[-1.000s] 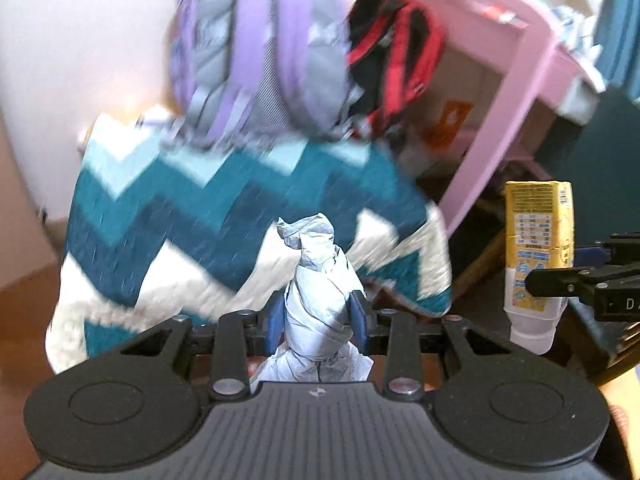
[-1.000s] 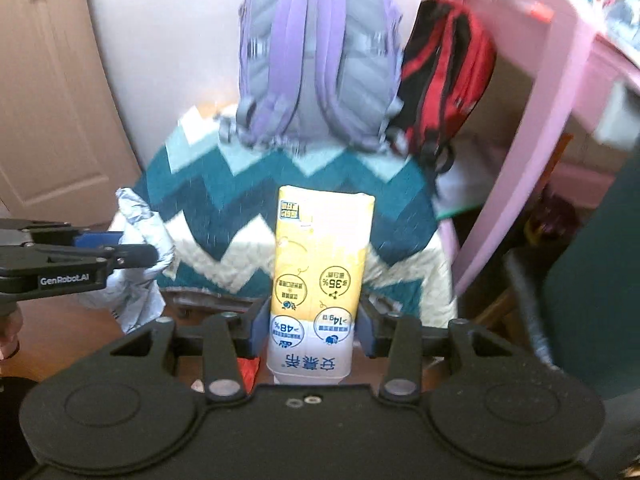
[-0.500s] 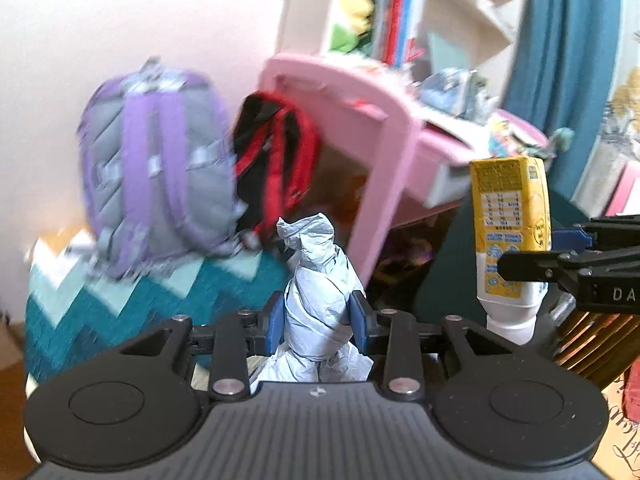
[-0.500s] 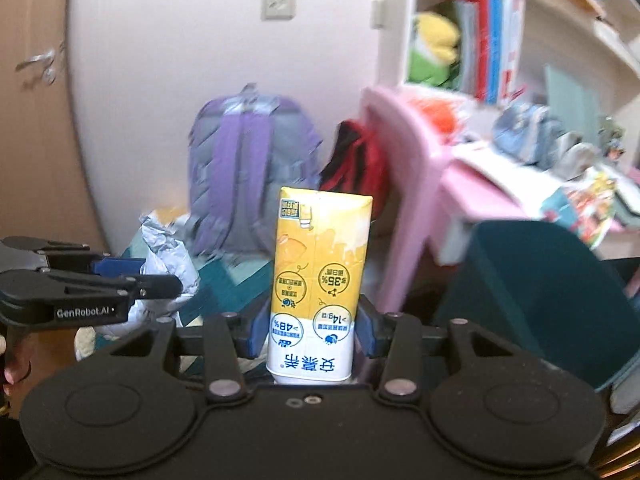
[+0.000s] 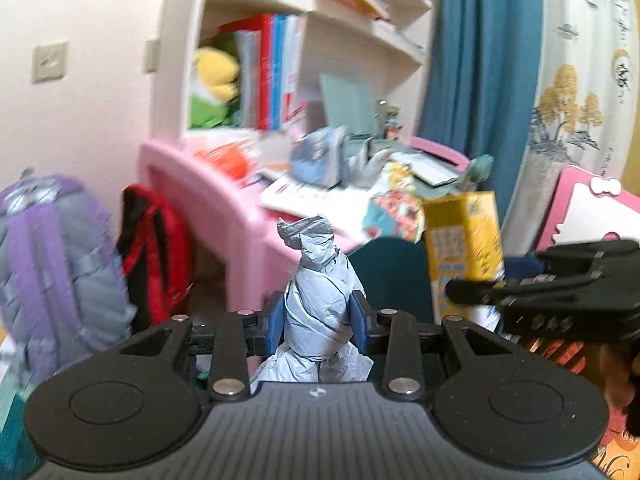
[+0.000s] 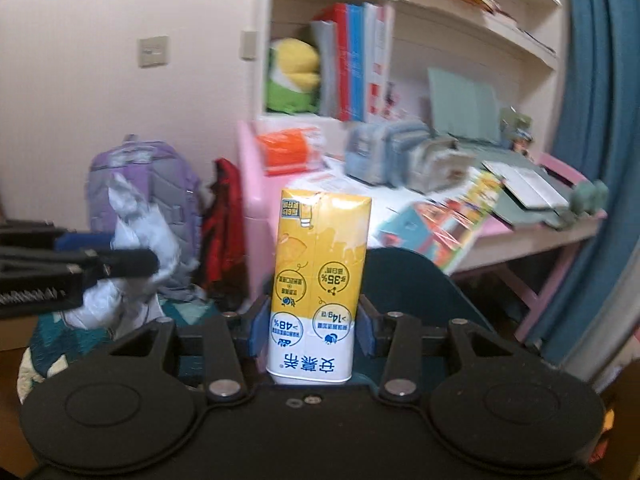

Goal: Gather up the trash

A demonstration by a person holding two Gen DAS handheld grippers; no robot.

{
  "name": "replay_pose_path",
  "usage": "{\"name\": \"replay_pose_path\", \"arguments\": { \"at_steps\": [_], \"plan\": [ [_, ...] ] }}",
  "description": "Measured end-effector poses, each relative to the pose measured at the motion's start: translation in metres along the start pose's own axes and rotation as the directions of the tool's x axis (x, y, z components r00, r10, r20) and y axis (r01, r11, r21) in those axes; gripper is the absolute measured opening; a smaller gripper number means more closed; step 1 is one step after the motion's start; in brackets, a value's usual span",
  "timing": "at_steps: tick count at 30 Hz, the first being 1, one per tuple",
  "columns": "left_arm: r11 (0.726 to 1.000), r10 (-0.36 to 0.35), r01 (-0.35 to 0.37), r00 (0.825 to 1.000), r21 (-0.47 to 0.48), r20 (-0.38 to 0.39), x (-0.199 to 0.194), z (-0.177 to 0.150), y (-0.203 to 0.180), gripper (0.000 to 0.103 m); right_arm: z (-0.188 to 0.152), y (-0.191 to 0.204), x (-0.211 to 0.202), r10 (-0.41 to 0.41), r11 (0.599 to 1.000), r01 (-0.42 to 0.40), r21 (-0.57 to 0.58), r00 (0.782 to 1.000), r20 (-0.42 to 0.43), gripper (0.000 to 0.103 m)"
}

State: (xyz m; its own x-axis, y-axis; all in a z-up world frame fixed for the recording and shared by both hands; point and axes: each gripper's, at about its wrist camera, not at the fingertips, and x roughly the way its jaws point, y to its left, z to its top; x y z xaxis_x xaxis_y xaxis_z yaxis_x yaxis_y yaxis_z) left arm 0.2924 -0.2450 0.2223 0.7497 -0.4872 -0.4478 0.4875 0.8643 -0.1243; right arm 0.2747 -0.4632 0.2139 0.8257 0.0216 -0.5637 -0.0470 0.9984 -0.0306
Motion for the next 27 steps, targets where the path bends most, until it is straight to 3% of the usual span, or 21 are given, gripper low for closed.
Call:
{"name": "replay_pose_path", "arguments": {
  "at_steps": [5,14,27],
  "plan": [
    [0.999,-0.036,0.036,0.999,0.025,0.002,0.034,0.022,-0.035,0.033,-0.004,-0.028,0.016,-0.052,0.999,0.052,0.006,0.998,-0.042,0.042],
    [0.998,-0.05,0.05,0.999,0.033,-0.012,0.102,0.038,-0.073,0.033,-0.012,-0.053,0.056,-0.057,0.998,0.057,-0.005,0.988,-0.14,0.042],
    [0.996,-0.086,0.087,0.977,-0.006,-0.193,0.183,0.01,-0.077,0.034,-0.029,-0.073,0.093,-0.025,0.999,0.029,0.013,0.961,-0.276,0.042]
  ]
}}
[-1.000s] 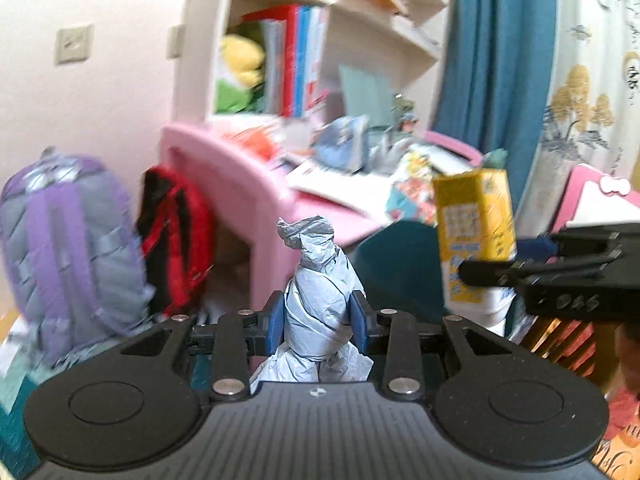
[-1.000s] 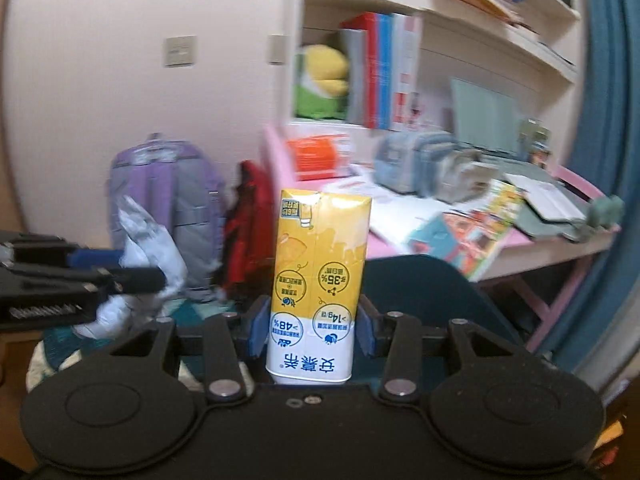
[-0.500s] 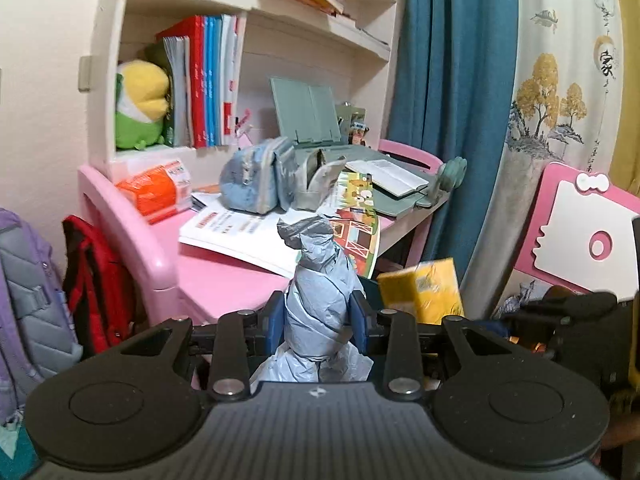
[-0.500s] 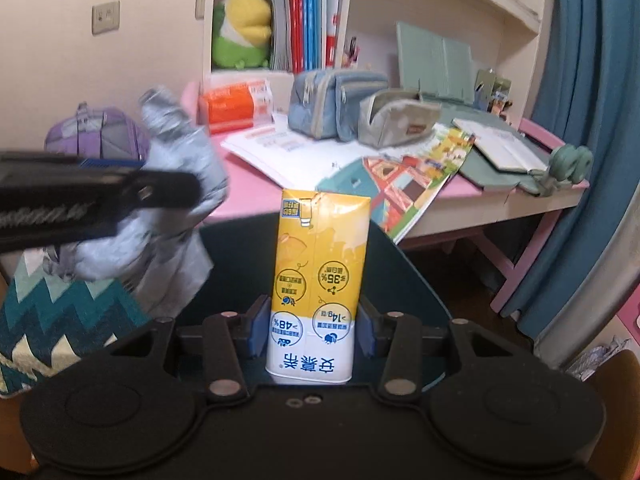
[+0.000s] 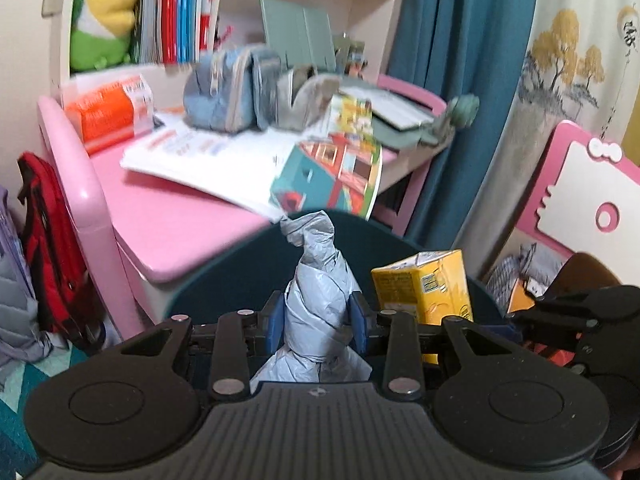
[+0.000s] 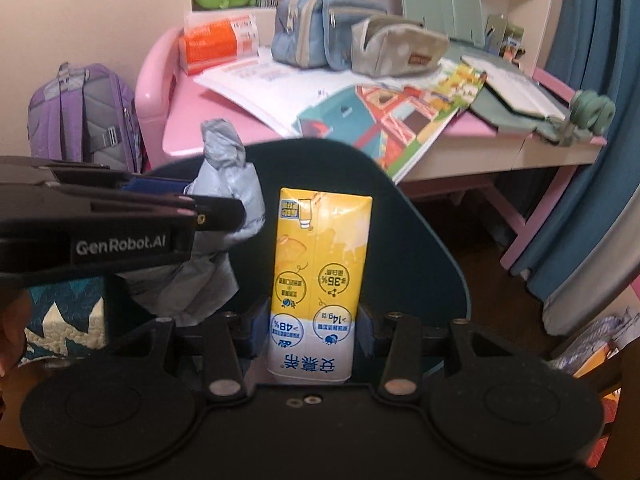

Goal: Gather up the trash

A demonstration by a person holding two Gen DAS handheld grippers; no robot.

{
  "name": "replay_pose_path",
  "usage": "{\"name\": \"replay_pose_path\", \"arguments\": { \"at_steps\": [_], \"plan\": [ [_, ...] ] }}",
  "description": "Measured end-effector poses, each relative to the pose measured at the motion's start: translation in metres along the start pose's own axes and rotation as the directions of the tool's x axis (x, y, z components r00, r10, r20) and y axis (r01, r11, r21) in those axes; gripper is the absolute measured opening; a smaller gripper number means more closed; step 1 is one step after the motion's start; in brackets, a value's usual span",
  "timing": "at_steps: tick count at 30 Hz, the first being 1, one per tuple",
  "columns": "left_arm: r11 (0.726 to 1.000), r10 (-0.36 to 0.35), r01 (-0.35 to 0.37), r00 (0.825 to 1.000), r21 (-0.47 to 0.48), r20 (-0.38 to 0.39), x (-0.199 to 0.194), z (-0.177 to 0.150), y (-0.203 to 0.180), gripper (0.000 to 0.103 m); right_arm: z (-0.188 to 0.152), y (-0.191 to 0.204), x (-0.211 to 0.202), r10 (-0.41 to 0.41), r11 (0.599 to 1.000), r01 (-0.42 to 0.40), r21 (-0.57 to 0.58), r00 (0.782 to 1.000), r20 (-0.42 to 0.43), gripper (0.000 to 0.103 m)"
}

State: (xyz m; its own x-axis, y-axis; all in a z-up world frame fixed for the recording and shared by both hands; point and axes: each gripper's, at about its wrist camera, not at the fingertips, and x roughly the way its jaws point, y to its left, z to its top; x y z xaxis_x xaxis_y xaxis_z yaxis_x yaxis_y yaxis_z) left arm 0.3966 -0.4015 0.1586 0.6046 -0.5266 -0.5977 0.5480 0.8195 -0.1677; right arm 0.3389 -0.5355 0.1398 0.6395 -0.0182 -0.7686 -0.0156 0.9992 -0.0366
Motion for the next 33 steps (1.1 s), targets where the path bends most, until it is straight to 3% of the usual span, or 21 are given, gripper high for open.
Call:
{"name": "replay_pose_path", "arguments": {
  "at_steps": [7,18,22,25,33],
  "plan": [
    [1.0,-0.01,0.011,0.997,0.003,-0.078,0.022,-0.013,0.001,0.034,-0.006,-0.005,0.014,0.008,1.0,-0.007,0.015,0.999,-0.045,0.043],
    [1.0,-0.017,0.017,0.994,0.001,-0.105,0.026,-0.022,-0.003,0.034,-0.009,-0.01,0.005,0.002,1.0,-0.002,0.03,1.0,-0.021,0.053],
    [1.0,0.0,0.002,0.996,0.022,-0.086,0.018,-0.024,-0.006,0.045,-0.011,-0.008,-0.001,-0.013,0.999,0.014,0.032,1.0,-0.012,0.055],
    [0.999,0.027,-0.026,0.997,0.02,-0.067,0.008,-0.024,-0.007,0.07,-0.013,-0.006,-0.008,-0.017,0.999,0.017,0.032,1.0,0.002,0.056],
    [0.999,0.028,-0.028,0.999,0.02,-0.022,-0.027,-0.026,0.0,0.07,-0.015,0.005,-0.036,-0.012,0.999,0.011,0.039,0.999,0.042,0.059]
  ]
}}
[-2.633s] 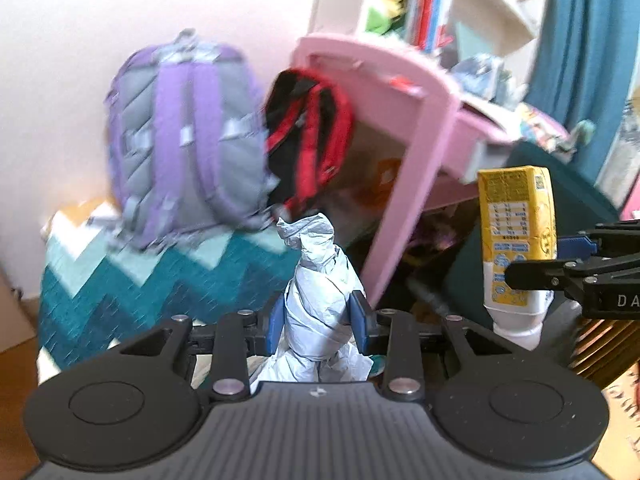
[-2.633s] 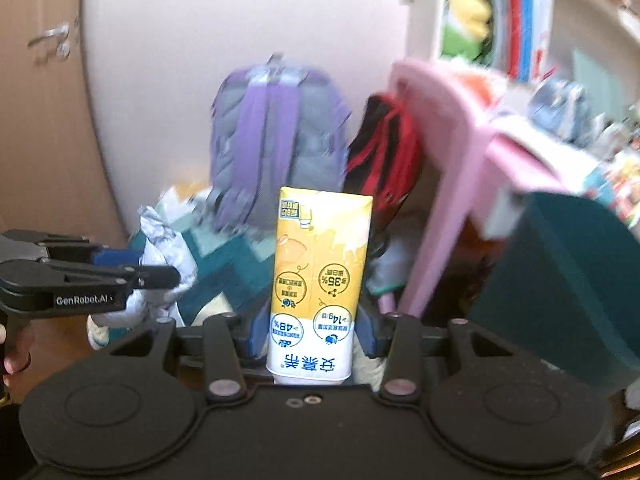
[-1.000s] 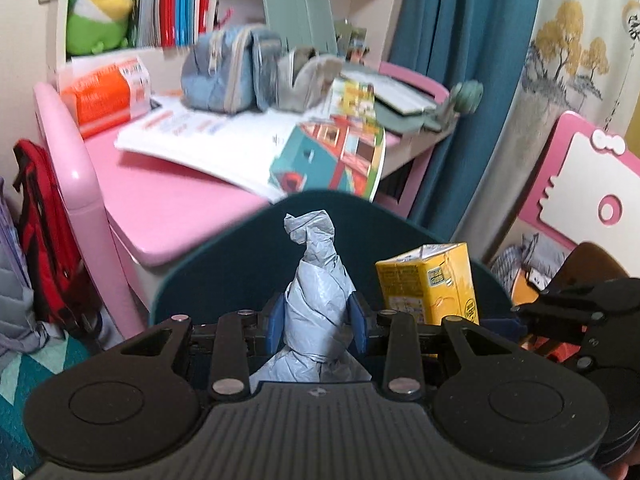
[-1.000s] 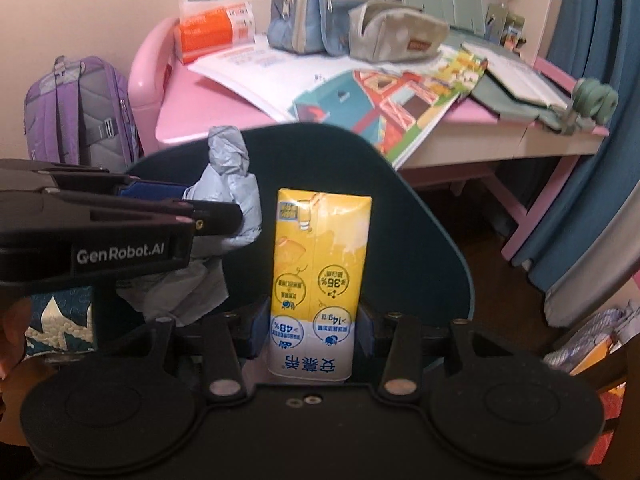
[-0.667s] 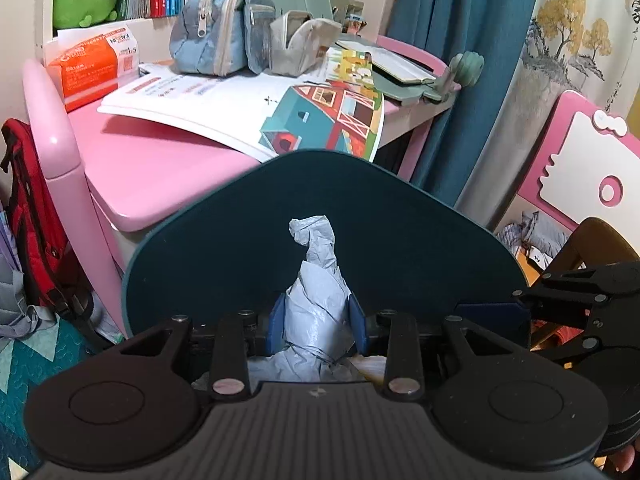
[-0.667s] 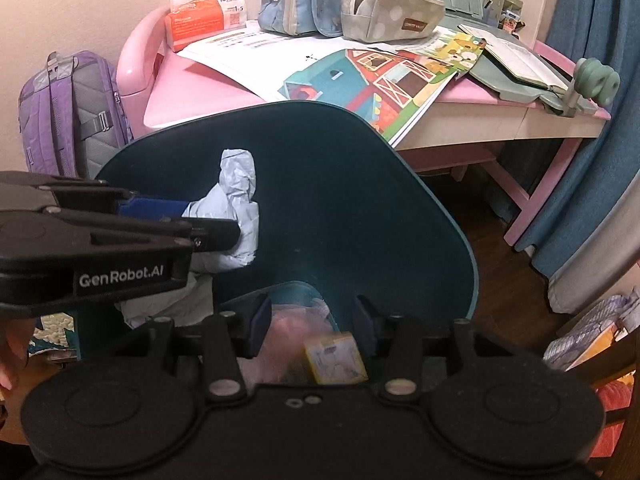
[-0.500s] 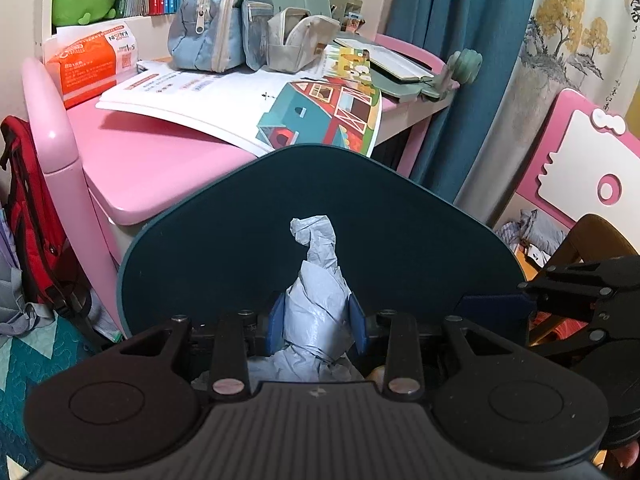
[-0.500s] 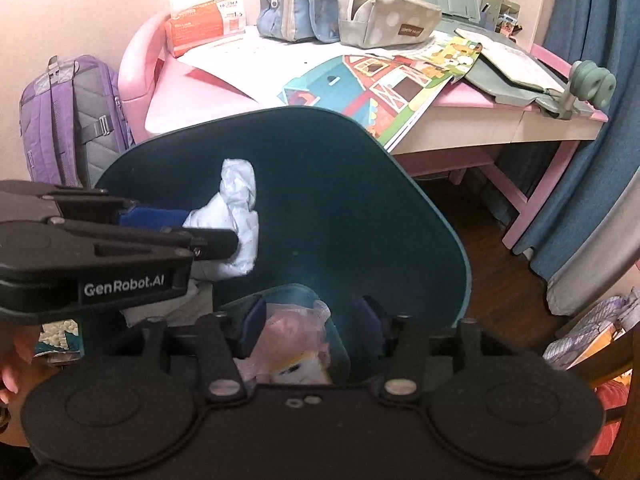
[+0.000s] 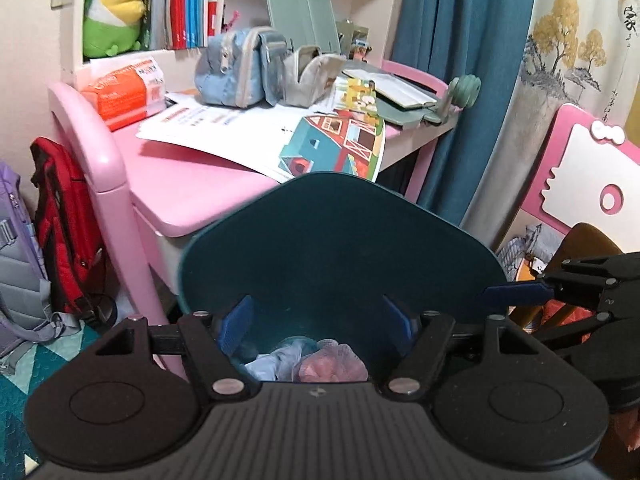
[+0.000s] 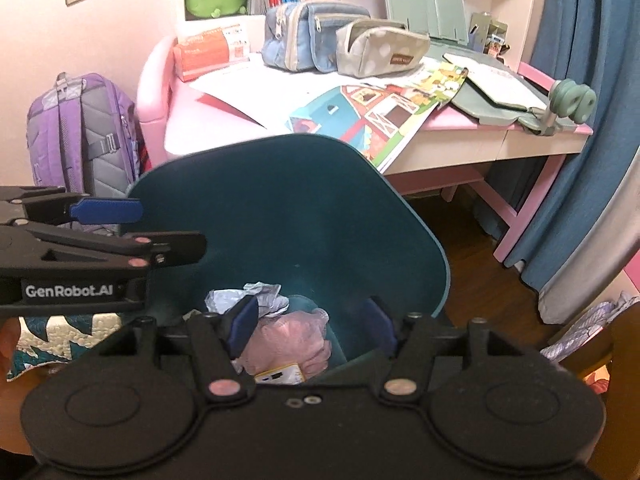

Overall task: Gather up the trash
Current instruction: 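Open both tools over the teal bin, dropping tissue and yellow carton, then move both open tools back down toward the trash on the floor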

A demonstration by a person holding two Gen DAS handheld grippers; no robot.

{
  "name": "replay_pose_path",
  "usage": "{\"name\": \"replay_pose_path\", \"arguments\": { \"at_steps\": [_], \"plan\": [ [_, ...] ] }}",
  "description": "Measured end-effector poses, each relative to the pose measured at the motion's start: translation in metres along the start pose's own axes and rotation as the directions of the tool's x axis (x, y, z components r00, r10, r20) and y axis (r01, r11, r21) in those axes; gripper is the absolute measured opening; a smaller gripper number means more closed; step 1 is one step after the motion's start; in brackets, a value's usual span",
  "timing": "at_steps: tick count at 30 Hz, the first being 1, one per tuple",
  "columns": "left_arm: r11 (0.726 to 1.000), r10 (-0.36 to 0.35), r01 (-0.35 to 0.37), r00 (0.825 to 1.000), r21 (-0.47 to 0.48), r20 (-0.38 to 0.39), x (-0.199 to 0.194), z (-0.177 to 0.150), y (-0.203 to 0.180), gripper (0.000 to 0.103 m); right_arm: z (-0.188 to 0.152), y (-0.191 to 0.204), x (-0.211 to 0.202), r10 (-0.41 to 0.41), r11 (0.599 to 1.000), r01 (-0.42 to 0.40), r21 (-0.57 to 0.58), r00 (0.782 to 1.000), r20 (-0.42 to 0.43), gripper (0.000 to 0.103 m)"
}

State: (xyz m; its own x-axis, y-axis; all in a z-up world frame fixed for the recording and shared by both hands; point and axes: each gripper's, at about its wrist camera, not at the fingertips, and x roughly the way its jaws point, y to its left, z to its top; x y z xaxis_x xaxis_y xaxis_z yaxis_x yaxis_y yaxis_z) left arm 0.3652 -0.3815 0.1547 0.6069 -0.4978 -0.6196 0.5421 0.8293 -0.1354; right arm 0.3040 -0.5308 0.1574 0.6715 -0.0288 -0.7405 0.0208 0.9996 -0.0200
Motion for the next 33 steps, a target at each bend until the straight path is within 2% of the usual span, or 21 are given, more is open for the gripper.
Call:
{"name": "replay_pose_path", "arguments": {
  "at_steps": [8,13,17,27,33],
  "plan": [
    [1.0,0.019,-0.019,0.999,0.008,0.026,-0.049,-0.016,0.013,0.074,-0.009,0.027,-0.039,0.038,0.999,-0.037,-0.01,0.998,0.053,0.06],
    [1.0,0.025,-0.025,0.999,0.002,0.044,-0.084,-0.033,0.026,0.08,-0.019,0.056,-0.059,0.079,0.996,-0.076,-0.039,0.994,0.072,0.06],
    [1.0,0.027,-0.027,0.998,-0.011,0.049,-0.109,-0.046,0.037,0.08,-0.028,0.083,-0.069,0.116,0.992,-0.11,-0.068,0.99,0.076,0.061],
    [0.995,0.069,-0.066,0.997,-0.072,0.038,-0.163,-0.093,0.084,0.081,-0.044,0.156,-0.072,0.217,0.97,-0.206,-0.127,0.973,0.077,0.062],
    [0.987,0.123,-0.116,0.991,-0.114,0.058,-0.194,-0.126,0.122,0.084,-0.054,0.204,-0.067,0.282,0.947,-0.267,-0.177,0.957,0.068,0.062]
  ]
}}
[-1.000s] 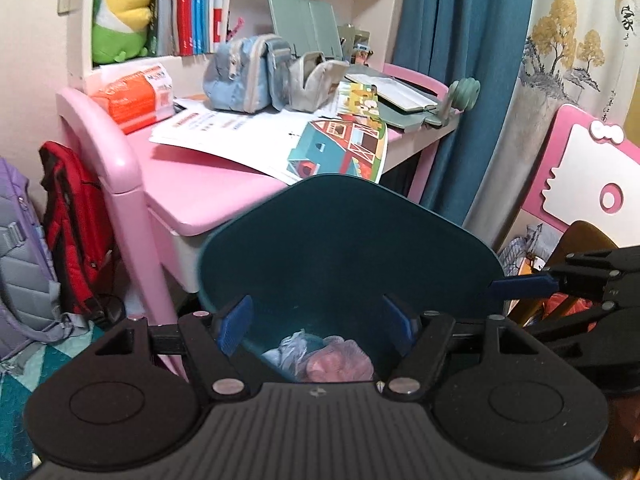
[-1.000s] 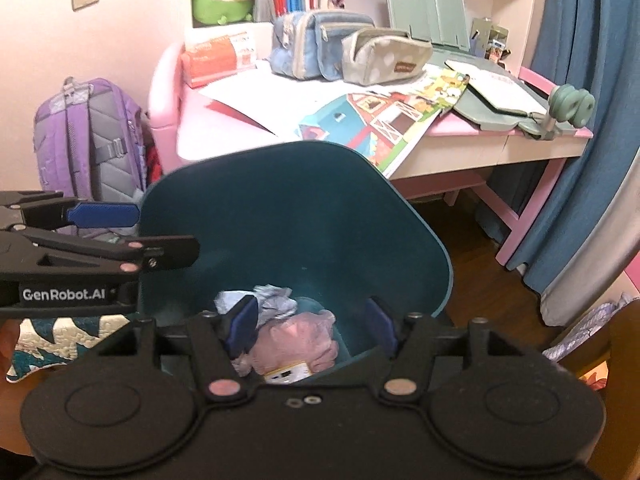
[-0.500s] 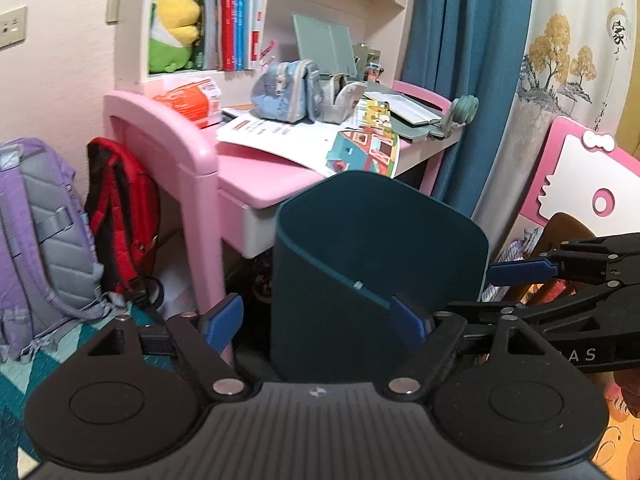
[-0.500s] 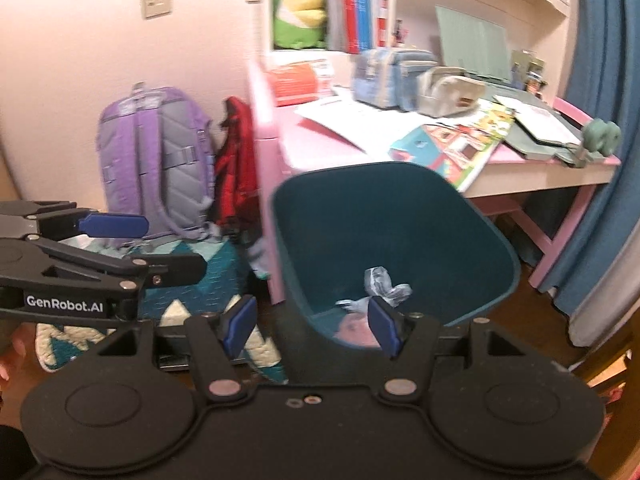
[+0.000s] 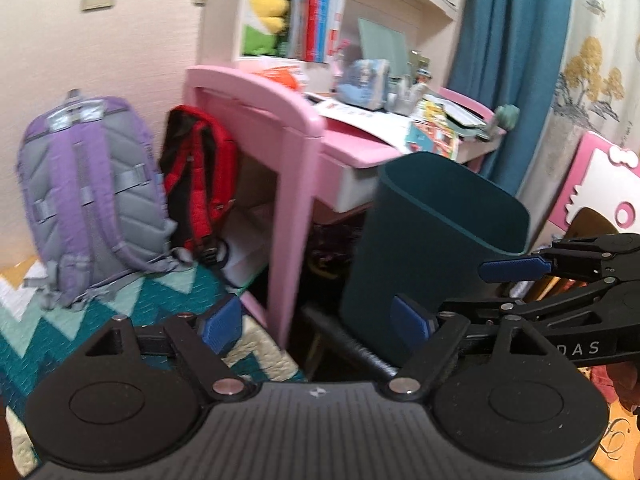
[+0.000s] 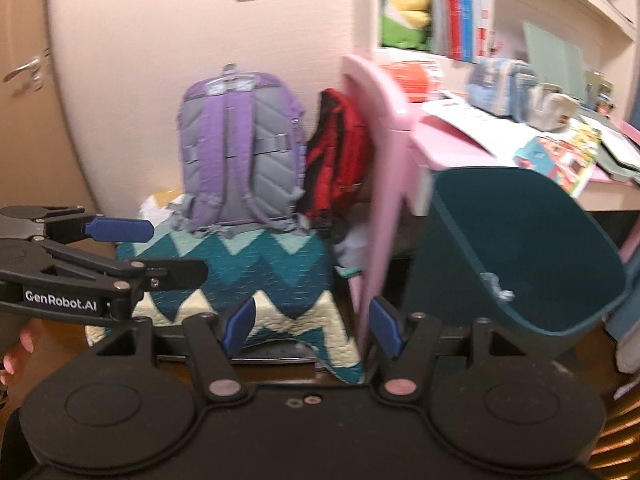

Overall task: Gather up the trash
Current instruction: 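Move both open tools back down toward the trash on the floor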

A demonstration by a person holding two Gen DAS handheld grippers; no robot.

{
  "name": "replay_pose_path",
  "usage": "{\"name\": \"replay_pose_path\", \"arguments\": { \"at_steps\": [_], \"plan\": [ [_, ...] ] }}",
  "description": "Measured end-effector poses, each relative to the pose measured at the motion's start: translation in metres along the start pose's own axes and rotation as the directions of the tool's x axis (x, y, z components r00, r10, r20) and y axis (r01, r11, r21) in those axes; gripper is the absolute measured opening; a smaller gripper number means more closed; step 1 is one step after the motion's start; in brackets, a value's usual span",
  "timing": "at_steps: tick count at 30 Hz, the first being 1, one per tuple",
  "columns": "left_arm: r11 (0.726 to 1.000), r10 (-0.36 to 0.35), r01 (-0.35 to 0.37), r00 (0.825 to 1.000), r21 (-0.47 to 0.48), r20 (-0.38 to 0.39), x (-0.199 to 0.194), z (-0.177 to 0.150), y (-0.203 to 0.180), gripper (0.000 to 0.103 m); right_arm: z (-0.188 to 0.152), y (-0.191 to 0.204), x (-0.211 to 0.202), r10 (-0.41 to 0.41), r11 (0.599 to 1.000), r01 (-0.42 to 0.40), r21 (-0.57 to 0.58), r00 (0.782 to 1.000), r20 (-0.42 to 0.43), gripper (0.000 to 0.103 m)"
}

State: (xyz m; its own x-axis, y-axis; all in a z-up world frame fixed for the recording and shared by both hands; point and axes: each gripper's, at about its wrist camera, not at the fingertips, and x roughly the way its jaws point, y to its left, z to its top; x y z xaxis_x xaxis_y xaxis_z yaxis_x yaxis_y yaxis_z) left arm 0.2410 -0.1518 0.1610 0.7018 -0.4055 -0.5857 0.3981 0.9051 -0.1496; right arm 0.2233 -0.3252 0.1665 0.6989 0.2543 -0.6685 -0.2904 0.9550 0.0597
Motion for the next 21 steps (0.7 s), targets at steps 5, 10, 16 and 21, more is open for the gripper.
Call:
{"name": "replay_pose_path", "arguments": {
  "at_steps": [5,10,16,21],
  "plan": [
    [0.997,0.067,-0.065,0.997,-0.033,0.039,-0.022,-0.024,0.04,0.103,-0.005,0.035,0.022,0.074,0.997,-0.073,-0.022,0.997,0.004,0.063],
    [0.991,0.112,-0.108,0.993,-0.085,0.045,-0.037,-0.052,0.084,0.103,-0.015,0.075,0.056,0.15,0.988,-0.15,-0.031,0.989,-0.019,0.063],
    [0.973,0.174,-0.169,0.985,-0.156,0.017,-0.042,-0.094,0.143,0.103,-0.03,0.121,0.107,0.224,0.974,-0.227,-0.028,0.972,-0.071,0.064],
    [0.959,0.232,-0.232,0.972,-0.162,-0.015,-0.039,-0.129,0.184,0.103,-0.049,0.154,0.156,0.244,0.969,-0.247,-0.002,0.961,-0.129,0.064]
  ]
}}
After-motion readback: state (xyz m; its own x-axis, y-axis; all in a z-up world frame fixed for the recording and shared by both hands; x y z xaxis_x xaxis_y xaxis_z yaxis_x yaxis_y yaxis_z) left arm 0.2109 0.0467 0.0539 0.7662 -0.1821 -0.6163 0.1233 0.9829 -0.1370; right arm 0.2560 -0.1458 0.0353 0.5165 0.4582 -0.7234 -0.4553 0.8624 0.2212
